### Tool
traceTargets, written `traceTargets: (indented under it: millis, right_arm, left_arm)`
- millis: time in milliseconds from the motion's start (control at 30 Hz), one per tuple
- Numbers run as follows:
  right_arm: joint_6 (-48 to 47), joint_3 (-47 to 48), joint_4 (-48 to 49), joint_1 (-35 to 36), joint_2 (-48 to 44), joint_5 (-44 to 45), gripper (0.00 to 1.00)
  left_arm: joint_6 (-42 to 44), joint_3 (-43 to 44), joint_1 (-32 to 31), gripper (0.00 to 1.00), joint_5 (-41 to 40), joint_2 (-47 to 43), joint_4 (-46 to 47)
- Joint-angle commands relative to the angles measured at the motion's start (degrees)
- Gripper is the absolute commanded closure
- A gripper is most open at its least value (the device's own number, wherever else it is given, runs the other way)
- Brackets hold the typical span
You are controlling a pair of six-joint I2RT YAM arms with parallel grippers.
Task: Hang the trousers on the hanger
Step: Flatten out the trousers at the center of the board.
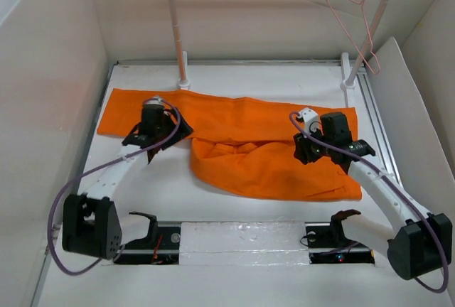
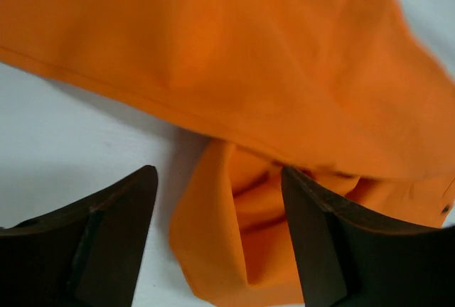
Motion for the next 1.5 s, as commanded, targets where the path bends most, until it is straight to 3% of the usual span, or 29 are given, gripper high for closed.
traceTargets:
  millis: [0,33,67,133,233,333,400,433,500,567,600,667,700,800,833,900,933,967,1033,1100,1167,1200,1333,1367,1400,1433,1467]
  right_arm:
    - [1.8,1.7,-1.4,1.3,0.1,3.8,0.52]
    - [2.9,0.6,-0.1,0.0,-0.3,2.5,0.40]
    - [4.1,-2.3,5.2,-2.6,0.1,-2.4,0.37]
    - [4.8,-3.5,8.4,-3.6,1.9,-3.6,0.29]
    - [4.9,-1.7,10.3,-4.2,9.4,0.5,0.24]
    - [6.0,-0.6,14.1,-5.3,18.2,1.0,0.26]
    - [8.2,-0.6,17.9,-6.5,21.7,-0.1,0.30]
    - [9.0,-0.5,19.0,-7.0,23.1,-0.6,0.36]
    - [11.3,-0.2,21.0,-8.6,26.3,-0.7,0.40]
    - [12.4,1.2,22.7,-9.7,29.8,-0.9,0.57]
    - [12.8,1.7,23.8,-11.5,31.2,-2.4,0.61]
    - [15.8,3.1,24.6,-13.2,33.9,-5.7,0.63]
    - [17.2,3.4,25.6,-14.8,34.4,-7.2,0.63]
    - [18.3,4.6,25.7,-16.3,35.0,-8.0,0.64]
    - [18.2,4.9,25.6,-17.0,34.8,-8.7,0.63]
    - [17.6,5.7,24.9,-17.0,34.5,-8.7,0.63]
    - [17.3,5.9,24.6,-17.5,34.2,-8.6,0.62]
    - [16.8,6.0,24.0,-17.5,33.9,-8.7,0.61]
    - [16.1,5.3,23.2,-17.5,31.8,-7.7,0.59]
    - [15.3,4.5,22.6,-17.5,30.0,-6.7,0.58]
    - [14.5,4.2,21.8,-18.1,28.3,-4.8,0.56]
    - [13.9,4.3,20.9,-18.7,27.9,-4.6,0.55]
    - [11.9,5.6,19.3,-18.7,26.2,-4.4,0.53]
    - [11.6,6.1,19.1,-18.2,25.8,-4.4,0.53]
    - [10.8,6.5,18.3,-17.4,25.3,-4.3,0.53]
    - [10.3,6.8,17.9,-16.8,24.7,-3.6,0.53]
    - [10.2,6.8,17.9,-16.8,24.7,-3.3,0.53]
  left_arm:
    - [-2.4,-3.7,-6.1,0.32,6.0,6.3,-2.0]
    - [-3.0,-3.9,-7.7,0.31,6.8,7.6,-2.4]
    - [-3.5,-4.8,-7.7,0.31,8.2,9.1,-2.3]
    - [-5.1,-6.4,-7.7,0.31,8.4,9.3,-1.3]
    - [-6.1,-8.7,-7.7,0.27,9.3,9.6,2.3]
    - [-6.9,-8.8,-7.7,0.30,13.0,15.3,7.2]
    - [-8.2,-8.5,-7.7,0.50,14.7,18.6,11.9]
    - [-9.0,-8.1,-8.3,0.96,14.6,18.6,12.4]
    - [-11.2,-6.2,-9.1,1.00,12.5,14.5,10.5]
    - [-12.2,-1.7,-10.7,1.00,8.7,6.1,2.8]
    - [-12.7,0.9,-12.0,1.00,2.7,3.3,-0.4]
    - [-12.9,12.1,-19.3,1.00,-4.8,-1.6,-11.1]
    - [-13.2,16.8,-22.2,1.00,-12.3,-1.4,-15.2]
    - [-15.6,33.4,-36.0,1.00,-22.5,5.1,-29.2]
    - [-18.0,37.0,-43.8,0.95,-25.1,7.2,-35.2]
    - [-21.7,45.6,-51.4,0.78,-33.7,14.8,-41.9]
    - [-26.6,47.9,-53.9,0.58,-35.7,19.1,-49.6]
    - [-29.2,50.5,-56.9,0.49,-37.0,21.1,-53.5]
    - [-29.9,47.8,-57.7,0.29,-37.5,21.7,-54.7]
    - [-32.1,41.3,-57.7,0.26,-35.8,18.8,-52.8]
    - [-29.6,37.1,-58.4,0.12,-33.5,15.8,-46.3]
    - [-29.8,36.7,-59.0,0.11,-33.8,15.4,-46.3]
    - [-42.4,30.0,-59.0,0.25,-40.9,10.3,-54.8]
    - [-44.4,24.4,-58.2,0.27,-41.8,8.0,-54.6]
    - [-46.4,20.9,-57.4,0.28,-41.7,5.2,-53.7]
    - [-44.0,13.3,-52.8,0.30,-36.1,-1.2,-45.9]
    - [-40.8,8.9,-49.2,0.33,-36.0,-4.4,-40.2]
